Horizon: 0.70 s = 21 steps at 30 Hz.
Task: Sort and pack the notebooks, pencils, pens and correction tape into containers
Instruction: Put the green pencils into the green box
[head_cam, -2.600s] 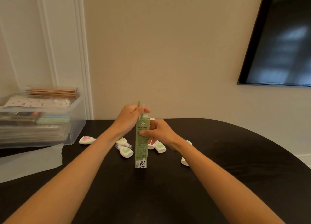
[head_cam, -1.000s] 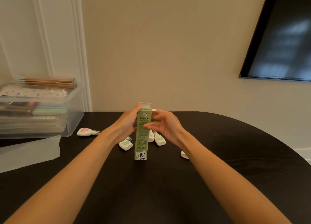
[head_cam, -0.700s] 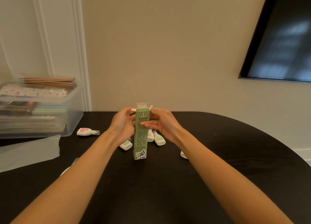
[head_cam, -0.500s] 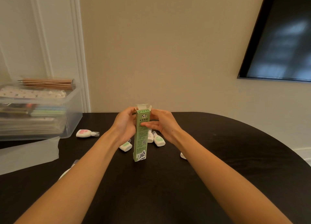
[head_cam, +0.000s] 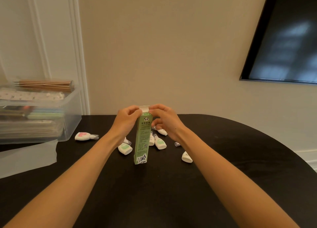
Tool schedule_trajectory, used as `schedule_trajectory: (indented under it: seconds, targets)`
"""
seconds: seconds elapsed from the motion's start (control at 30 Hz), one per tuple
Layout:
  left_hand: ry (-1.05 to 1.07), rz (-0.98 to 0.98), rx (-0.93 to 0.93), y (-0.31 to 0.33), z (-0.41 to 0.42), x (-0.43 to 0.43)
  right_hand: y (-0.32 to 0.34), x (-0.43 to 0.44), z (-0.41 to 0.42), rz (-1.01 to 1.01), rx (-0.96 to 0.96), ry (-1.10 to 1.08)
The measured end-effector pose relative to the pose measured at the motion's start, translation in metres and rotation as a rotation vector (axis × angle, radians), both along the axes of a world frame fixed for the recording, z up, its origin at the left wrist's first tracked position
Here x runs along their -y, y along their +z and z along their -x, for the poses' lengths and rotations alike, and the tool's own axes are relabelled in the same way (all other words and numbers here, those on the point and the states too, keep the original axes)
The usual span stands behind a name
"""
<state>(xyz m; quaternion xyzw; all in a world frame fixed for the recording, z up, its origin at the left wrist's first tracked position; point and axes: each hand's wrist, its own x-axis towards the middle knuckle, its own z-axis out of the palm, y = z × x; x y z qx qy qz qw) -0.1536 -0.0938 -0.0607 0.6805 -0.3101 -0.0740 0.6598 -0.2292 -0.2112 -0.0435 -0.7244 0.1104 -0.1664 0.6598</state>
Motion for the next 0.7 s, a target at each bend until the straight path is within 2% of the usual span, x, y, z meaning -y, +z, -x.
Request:
schedule_trajectory:
  seconds: [0.17,0.27,0.33,0.5,0.7]
  targets:
    - [0.051,0.033,0.069,0.003,-0.006,-0.006,0.004,-0.001,0.001,0.084,0.099,0.014]
    - [0.103,0.047,0.145,0.005,-0.005,-0.009,0.003,-0.004,0.000,0.027,0.125,0.028]
    - [0.116,0.052,0.141,0.005,-0.005,-0.010,0.001,-0.006,-0.001,0.003,0.149,0.033]
    - [0.090,0.068,0.092,0.005,-0.006,-0.010,-0.004,-0.009,-0.003,0.138,0.190,-0.047]
    - [0.053,0.072,0.114,0.006,-0.005,-0.011,-0.006,-0.006,-0.004,0.153,0.192,-0.075]
